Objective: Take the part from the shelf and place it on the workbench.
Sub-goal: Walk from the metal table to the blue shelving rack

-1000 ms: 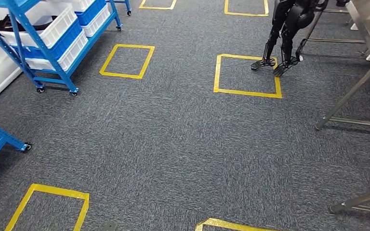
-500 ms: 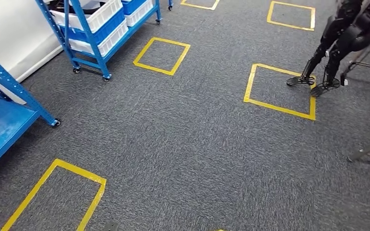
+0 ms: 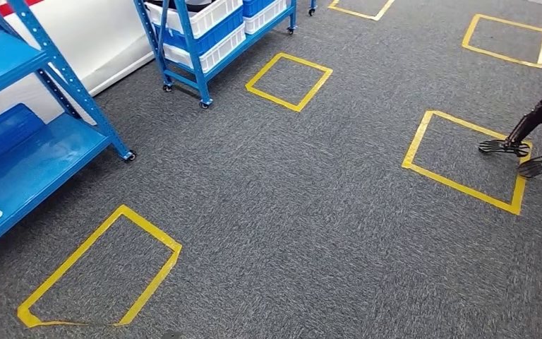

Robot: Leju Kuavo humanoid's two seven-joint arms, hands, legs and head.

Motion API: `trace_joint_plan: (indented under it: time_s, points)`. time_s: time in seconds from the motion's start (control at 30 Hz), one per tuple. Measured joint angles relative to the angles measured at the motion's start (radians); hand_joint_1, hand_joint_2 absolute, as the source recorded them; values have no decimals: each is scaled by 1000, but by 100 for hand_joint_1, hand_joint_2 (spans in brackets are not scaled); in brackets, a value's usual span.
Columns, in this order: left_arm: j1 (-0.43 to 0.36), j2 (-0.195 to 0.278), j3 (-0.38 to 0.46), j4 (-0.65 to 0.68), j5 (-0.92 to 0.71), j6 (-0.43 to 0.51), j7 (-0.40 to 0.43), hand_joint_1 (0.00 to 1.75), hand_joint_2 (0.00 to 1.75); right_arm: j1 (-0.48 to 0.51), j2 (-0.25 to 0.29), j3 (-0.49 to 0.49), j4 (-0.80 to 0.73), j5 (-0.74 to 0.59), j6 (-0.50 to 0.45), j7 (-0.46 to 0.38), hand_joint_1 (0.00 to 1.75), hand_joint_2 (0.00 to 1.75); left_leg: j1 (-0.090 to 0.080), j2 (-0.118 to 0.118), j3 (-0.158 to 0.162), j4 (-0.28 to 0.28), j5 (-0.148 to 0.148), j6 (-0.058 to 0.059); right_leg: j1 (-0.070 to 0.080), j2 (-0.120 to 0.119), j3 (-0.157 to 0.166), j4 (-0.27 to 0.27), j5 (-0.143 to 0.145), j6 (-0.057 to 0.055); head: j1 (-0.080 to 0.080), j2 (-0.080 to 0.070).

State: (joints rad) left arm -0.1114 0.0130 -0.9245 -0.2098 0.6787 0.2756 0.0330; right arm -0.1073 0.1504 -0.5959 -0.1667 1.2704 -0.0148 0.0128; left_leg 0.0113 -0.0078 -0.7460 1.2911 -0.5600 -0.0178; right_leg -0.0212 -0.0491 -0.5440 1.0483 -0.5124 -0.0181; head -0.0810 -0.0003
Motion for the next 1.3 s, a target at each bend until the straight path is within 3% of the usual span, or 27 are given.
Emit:
trace_joint_plan:
  time_s: [0.03,0.1,0.17,0.23,0.27,0.33,0.4,0.47,0.5,0.53,0.6,0.63,0.7,0.77,0.83,0.9,0.97,1.0,1.07,1.1,1.17,1.2,1.27,1.3]
  points:
    - [1,0,-4,0,-2,0,0,0,0,0,0,2,0,4,-1,3,0,0,0,7,21,-45,33,2,1,-14,6,0,-5,1,0,0]
    - [1,0,-11,0,-8,-2,0,0,0,-1,0,7,0,12,-1,7,0,0,-6,47,88,-177,95,11,4,-38,19,0,-16,8,0,0]
    - [-2,0,-13,0,-11,-3,1,0,0,-3,0,11,0,11,-4,6,0,0,-16,72,121,-244,111,22,9,-57,28,-1,-25,19,1,0]
    - [-2,0,-14,0,-11,-3,3,0,0,-7,1,11,0,5,-11,5,0,0,-20,52,124,-251,108,31,10,-76,37,-7,-31,30,3,0]
    - [1,0,-15,0,-10,-3,4,0,0,-9,2,11,0,3,-14,5,0,0,-19,41,127,-256,109,35,9,-72,41,-5,-36,35,4,0]
    - [3,0,-19,0,-8,-4,7,0,0,-10,2,11,0,1,-16,6,0,0,-14,18,137,-268,112,46,5,-27,23,44,-69,42,10,0]
    - [0,0,-24,0,-8,-8,8,0,0,-8,2,11,0,2,-15,8,0,0,-14,-6,140,-270,111,55,4,26,-44,168,-124,40,16,0]
    - [-4,0,-30,0,-9,-13,6,0,0,-4,2,12,0,3,-12,15,0,0,-16,-37,142,-268,108,59,5,41,-107,263,-142,38,17,0]
    - [-4,-1,-33,0,-10,-14,5,0,0,-3,2,12,0,4,-11,19,0,0,-17,-54,143,-267,107,59,5,44,-116,261,-121,37,17,0]
    - [-2,-2,-35,0,-11,-15,4,0,0,-3,2,12,0,6,-11,23,0,0,-17,-72,146,-265,105,58,4,50,-107,222,-83,36,17,0]
    - [-1,-5,-37,0,-15,-15,7,0,0,-2,2,13,0,8,-11,26,0,0,-16,-103,147,-258,101,52,0,95,-65,95,-8,33,17,0]
    - [-2,-6,-37,0,-17,-15,11,0,0,-2,2,13,0,9,-11,26,0,0,-16,-116,144,-255,99,47,-3,120,-48,49,10,32,17,0]
    - [-3,-8,-39,0,-17,-18,21,0,0,-4,2,13,0,10,-13,26,0,0,-13,-139,138,-254,100,35,-1,141,-37,20,12,28,17,0]
    - [2,-7,-41,0,-16,-22,28,0,0,-8,3,13,0,10,-14,26,0,0,-8,-151,133,-255,101,23,1,116,-27,11,16,17,16,0]
    - [5,-7,-43,0,-14,-23,30,0,0,-8,2,13,0,9,-14,25,0,0,-11,-101,113,-215,78,14,-1,88,-13,-2,20,4,12,0]
    - [2,-8,-45,0,-14,-23,27,0,0,-5,2,13,0,9,-14,23,0,0,-11,-30,55,-101,24,7,3,57,-7,-8,19,-3,8,0]
    - [-1,-9,-47,0,-14,-22,22,0,0,-4,3,13,0,10,-15,21,0,0,-8,-5,-3,-1,-6,2,7,23,-4,-8,14,-6,8,0]
    - [-1,-9,-49,0,-14,-21,21,0,0,-4,3,13,0,10,-15,21,0,0,-8,-1,-8,4,4,2,7,7,-1,-8,11,-7,7,0]
    - [1,-9,-53,0,-14,-17,19,0,0,-4,3,14,0,11,-16,17,0,0,-9,16,42,-93,65,6,8,-19,8,-8,3,-5,7,0]
    - [1,-9,-55,0,-14,-15,18,0,0,-4,3,14,0,13,-17,15,0,0,-14,40,79,-162,91,12,10,-31,13,-8,-2,-2,8,0]
    - [-3,-9,-57,0,-14,-11,13,0,0,-5,3,16,0,15,-20,10,0,0,-25,71,127,-251,116,26,13,-51,21,-9,-11,7,8,0]
    - [-4,-9,-58,0,-15,-9,9,0,0,-6,3,17,0,16,-22,8,0,0,-30,74,132,-262,114,31,14,-61,25,-10,-14,12,8,0]
    - [-2,-8,-60,0,-15,-7,6,0,0,-9,3,20,0,16,-27,6,0,0,-28,49,136,-270,116,40,13,-72,32,-11,-20,22,8,0]
    - [0,-7,-61,0,-15,-6,6,0,0,-11,3,21,0,16,-28,7,0,0,-25,38,142,-277,118,44,12,-58,34,-5,-27,27,9,0]
